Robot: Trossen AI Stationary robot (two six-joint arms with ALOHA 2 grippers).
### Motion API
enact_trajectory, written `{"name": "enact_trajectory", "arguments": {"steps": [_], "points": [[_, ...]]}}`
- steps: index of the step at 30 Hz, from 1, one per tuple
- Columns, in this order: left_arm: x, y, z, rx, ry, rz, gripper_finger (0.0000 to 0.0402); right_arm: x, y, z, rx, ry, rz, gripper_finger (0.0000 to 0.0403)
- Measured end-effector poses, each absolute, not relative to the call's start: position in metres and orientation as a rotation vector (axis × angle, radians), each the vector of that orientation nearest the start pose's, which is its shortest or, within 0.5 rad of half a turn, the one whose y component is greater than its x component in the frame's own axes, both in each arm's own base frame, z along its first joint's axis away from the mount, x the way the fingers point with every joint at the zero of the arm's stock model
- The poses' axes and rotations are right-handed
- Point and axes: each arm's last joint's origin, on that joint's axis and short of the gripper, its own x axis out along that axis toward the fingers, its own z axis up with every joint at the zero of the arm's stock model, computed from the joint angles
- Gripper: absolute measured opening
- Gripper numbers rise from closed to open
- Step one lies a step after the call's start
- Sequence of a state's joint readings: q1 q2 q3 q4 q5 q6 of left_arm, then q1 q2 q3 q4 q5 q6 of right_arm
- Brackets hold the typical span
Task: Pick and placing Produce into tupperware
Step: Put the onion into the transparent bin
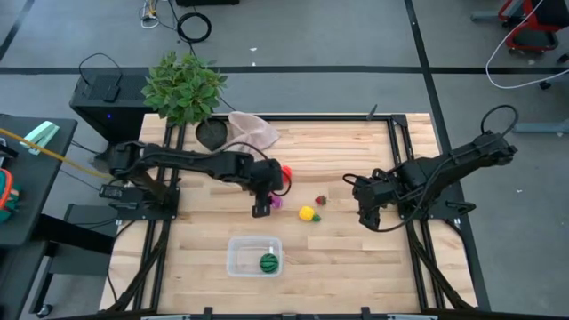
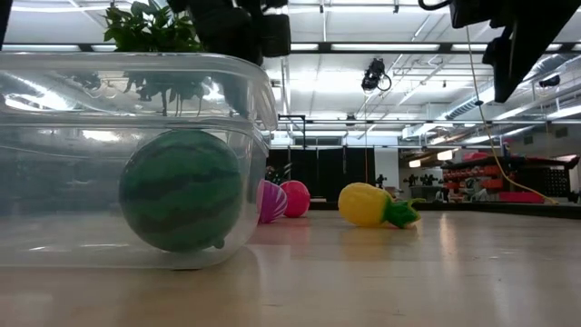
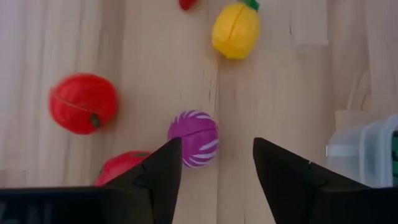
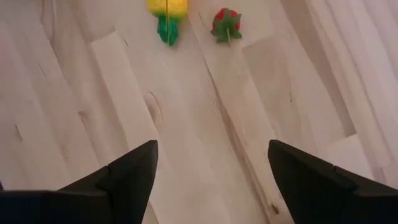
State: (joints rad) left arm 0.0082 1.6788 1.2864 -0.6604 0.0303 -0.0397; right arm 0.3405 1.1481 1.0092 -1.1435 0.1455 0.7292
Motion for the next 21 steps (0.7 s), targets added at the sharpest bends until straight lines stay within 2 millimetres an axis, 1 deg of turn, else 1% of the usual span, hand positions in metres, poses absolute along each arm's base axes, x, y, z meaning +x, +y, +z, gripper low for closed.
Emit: {"name": "enact_trajectory", "arguments": {"steps": [5,10,12,14,18,21], "points": [[0.353,0.002,0.234,0.020,1.050,-0.046,0.0243,0.182,0.060,0.278,0.334,1.203,-0.286,0.0309],[0.356,0.008,0.228,0.014,1.061,-0.033,0.0291,0.183,0.060,0.278,0.368,1.192,-0.304,0.0309],[0.355,0.010,0.224,0.009,1.093,-0.028,0.0308,0.184,0.061,0.278,0.382,1.183,-0.308,0.0309],[0.359,0.011,0.221,0.010,1.086,-0.026,0.0324,0.185,0.061,0.278,0.387,1.177,-0.307,0.0309],[0.360,0.009,0.207,0.021,1.146,-0.038,0.0347,0.186,0.061,0.279,0.410,1.168,-0.318,0.0309],[0.362,0.009,0.202,0.010,1.166,-0.035,0.0355,0.186,0.061,0.279,0.413,1.163,-0.316,0.0309]]}}
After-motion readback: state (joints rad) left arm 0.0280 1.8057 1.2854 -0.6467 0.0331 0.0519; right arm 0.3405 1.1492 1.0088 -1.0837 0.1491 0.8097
